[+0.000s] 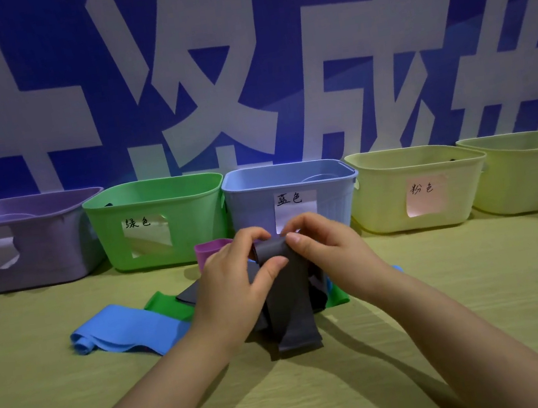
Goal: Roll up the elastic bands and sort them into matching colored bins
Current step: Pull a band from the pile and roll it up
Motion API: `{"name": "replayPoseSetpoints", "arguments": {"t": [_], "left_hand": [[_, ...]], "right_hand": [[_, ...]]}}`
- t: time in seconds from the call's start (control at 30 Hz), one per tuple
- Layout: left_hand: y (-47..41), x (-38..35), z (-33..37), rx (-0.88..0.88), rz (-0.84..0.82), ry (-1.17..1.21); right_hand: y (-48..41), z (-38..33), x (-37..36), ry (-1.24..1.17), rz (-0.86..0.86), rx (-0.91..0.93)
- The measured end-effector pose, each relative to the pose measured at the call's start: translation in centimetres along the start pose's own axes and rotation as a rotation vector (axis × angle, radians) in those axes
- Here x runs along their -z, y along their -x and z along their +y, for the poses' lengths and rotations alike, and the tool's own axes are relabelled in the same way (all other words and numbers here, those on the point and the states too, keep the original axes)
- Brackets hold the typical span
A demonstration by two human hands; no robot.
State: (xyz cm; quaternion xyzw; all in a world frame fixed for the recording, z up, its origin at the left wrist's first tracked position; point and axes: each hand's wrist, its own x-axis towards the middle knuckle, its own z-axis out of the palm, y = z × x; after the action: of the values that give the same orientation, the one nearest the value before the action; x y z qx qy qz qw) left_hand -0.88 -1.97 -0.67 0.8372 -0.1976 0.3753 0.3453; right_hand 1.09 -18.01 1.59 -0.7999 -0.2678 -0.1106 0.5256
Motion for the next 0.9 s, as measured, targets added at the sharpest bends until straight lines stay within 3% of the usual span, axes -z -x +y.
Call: {"name": "replayPoseSetpoints", "arguments": {"t": [0.2,0.37,0.57,0.9], "left_hand": [[-0.02,-0.18,-0.10,-0.051,-0.065,0.008],[-0.12,-0.16,-0.35,0.078,-0.102,0.116],[-0.17,-0.31,-0.50,0.173,-0.104,0.220],[0.00,-0.20,-0.42,0.087,-0.101,0.086]], "right_hand": [[0.02,-0.23,0.03,0.261,0.050,0.043],[0.21,-0.46,0.13,0.103,0.061,0.043],[0.14,-0.48,-0.08,0.235,0.046,0.074],[0.13,-0.50,0.36,0.168,0.055,0.029]]}}
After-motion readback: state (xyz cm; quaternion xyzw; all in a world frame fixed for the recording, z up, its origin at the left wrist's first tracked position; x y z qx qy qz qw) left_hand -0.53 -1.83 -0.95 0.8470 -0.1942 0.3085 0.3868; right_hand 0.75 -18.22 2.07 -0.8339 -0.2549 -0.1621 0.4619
